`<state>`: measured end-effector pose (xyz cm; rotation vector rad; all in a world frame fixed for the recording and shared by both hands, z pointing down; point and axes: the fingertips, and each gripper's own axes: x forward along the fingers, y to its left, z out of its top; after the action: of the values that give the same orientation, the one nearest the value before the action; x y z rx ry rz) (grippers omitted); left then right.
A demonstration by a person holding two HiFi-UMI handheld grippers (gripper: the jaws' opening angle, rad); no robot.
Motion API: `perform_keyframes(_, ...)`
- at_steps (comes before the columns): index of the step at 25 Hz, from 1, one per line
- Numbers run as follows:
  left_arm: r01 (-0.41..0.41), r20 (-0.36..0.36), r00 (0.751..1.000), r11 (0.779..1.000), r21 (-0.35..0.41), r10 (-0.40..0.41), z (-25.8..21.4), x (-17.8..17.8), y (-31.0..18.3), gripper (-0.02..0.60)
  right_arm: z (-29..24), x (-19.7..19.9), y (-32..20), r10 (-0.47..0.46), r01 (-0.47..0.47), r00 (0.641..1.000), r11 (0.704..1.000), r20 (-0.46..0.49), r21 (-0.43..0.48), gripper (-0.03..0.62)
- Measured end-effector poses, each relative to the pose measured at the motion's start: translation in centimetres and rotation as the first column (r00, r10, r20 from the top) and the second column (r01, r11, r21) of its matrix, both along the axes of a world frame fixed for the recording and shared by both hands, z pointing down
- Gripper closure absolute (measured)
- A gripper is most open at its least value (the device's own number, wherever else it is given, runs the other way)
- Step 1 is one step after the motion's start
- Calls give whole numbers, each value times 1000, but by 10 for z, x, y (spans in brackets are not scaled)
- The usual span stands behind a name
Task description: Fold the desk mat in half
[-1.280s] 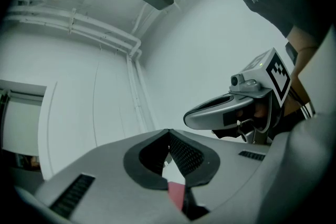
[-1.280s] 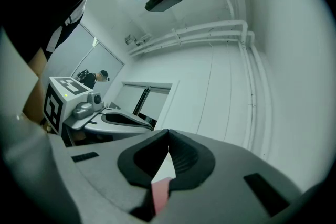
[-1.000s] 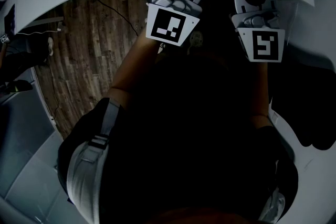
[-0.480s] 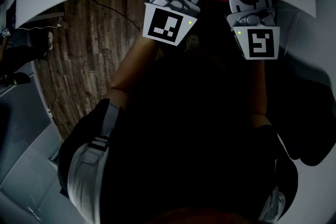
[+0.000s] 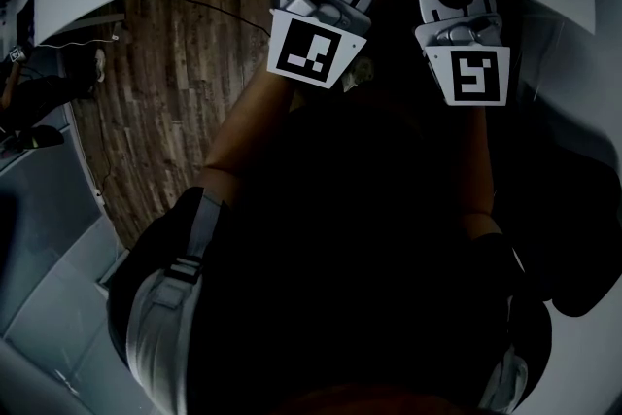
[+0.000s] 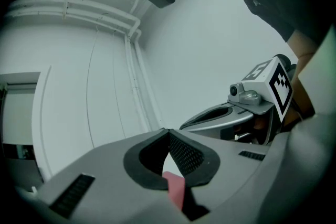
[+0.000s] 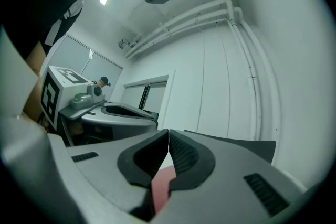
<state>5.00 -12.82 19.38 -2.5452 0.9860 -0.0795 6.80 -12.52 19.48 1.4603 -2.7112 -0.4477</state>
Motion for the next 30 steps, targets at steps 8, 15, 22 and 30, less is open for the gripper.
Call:
perform_keyframes(8, -2, 15, 1000, 997, -77, 4, 37, 1, -8, 569, 36, 5, -7, 32, -29, 999, 997, 42, -72, 565)
perform_keyframes(15, 1, 23, 1000, 992, -127, 2, 62, 3, -23, 569, 64, 6, -19, 40, -32, 998, 989, 57, -142, 563)
perform_keyframes(22, -2, 26, 1000, 986, -167, 6, 90, -4, -31, 569, 90, -1, -28, 51, -41, 997, 984, 53, -173, 564)
perform_keyframes(30, 8, 32, 999, 975, -222, -1, 127, -12, -34, 569, 127, -4, -26, 70, -53, 996, 969, 58, -243, 563)
